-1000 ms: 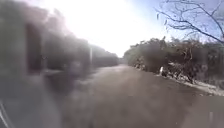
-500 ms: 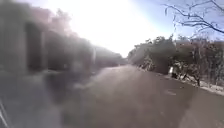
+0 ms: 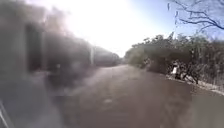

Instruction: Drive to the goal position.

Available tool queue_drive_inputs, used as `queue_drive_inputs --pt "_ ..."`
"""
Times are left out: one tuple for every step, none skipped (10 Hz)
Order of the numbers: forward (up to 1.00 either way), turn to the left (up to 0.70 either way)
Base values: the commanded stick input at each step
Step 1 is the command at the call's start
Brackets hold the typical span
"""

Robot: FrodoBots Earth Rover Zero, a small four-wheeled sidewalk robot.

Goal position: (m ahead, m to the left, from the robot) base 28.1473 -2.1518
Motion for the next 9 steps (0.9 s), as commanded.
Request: queue_drive_inputs --pt "1.0 0.0" --pt "1.0 0.0" --pt "1.0 0.0" --pt "1.0 0.0" --pt "1.0 0.0" --pt "1.0 0.0" --pt "1.0 0.0" --pt "1.0 0.0" --pt "1.0 0.0"
